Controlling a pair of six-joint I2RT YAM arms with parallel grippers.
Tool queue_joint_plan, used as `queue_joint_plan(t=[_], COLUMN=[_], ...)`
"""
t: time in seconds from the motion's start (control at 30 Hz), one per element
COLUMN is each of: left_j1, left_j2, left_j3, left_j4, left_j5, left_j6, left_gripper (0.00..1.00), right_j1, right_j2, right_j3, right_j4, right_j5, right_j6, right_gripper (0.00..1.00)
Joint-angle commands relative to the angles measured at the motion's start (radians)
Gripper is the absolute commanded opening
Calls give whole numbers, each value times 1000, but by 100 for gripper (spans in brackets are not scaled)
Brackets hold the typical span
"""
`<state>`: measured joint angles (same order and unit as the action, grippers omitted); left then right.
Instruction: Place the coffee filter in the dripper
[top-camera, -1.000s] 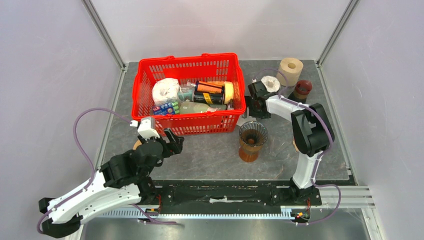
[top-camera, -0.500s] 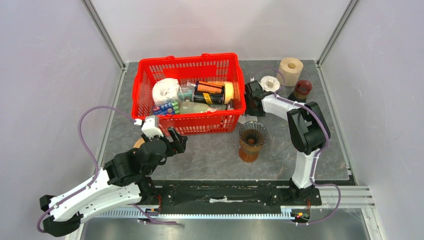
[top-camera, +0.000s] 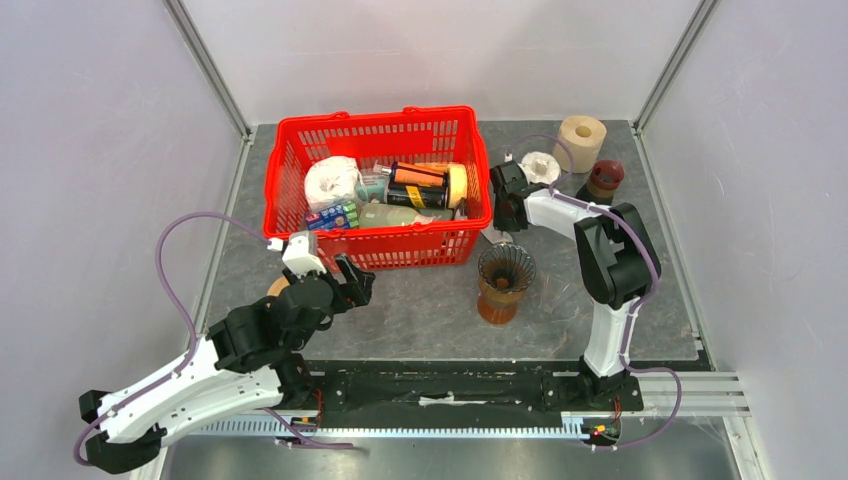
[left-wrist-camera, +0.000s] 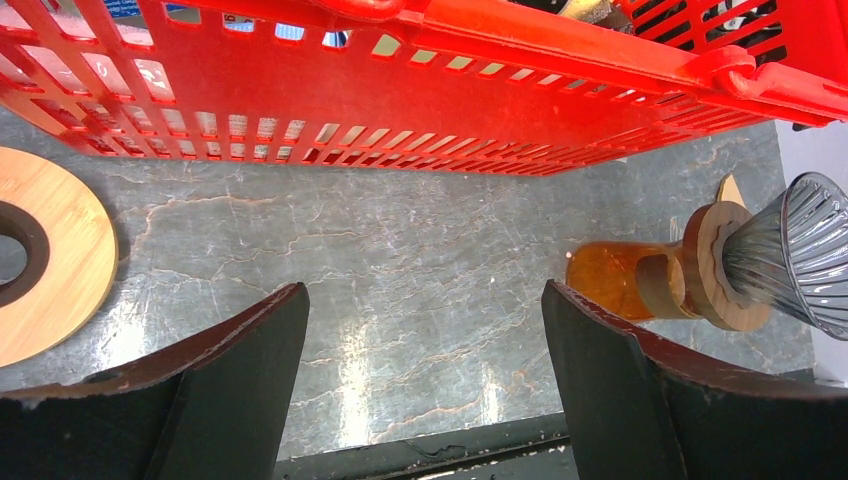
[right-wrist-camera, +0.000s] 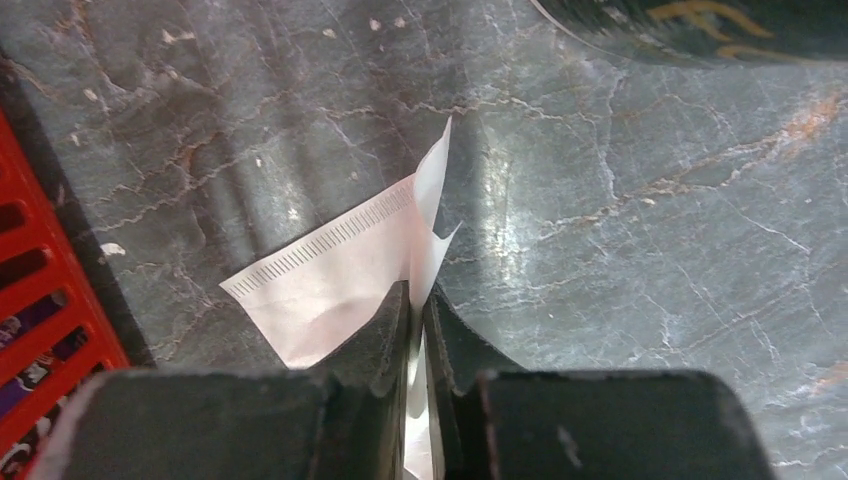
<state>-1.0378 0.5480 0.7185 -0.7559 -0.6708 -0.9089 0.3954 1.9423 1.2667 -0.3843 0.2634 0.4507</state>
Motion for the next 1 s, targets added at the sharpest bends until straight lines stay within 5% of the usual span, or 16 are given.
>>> queue_joint_plan(t=[0.0, 0.3, 0.5, 0.83, 0.97], left_j1=[4, 5, 4, 4, 4], left_j2=[8, 36, 38, 238, 367], left_j3=[35, 45, 56, 165, 246], left_j4=[24, 98, 170, 464, 556], left_j5=[-6, 80, 126, 458, 514], left_j6=[-39, 39, 97, 253, 261], left_gripper=[93, 93, 93, 93, 93], right_j1=[-10, -9, -9, -7, 14], right_j2=[-55, -437, -682, -904, -922], right_j3=[-31, -79, -77, -100, -129], right_j4=[-95, -125, -196, -197, -170], right_j5=[36, 36, -6, -554, -665], right_j6=[-33, -46, -46, -26, -19], right_gripper=[12, 2, 5, 9, 10])
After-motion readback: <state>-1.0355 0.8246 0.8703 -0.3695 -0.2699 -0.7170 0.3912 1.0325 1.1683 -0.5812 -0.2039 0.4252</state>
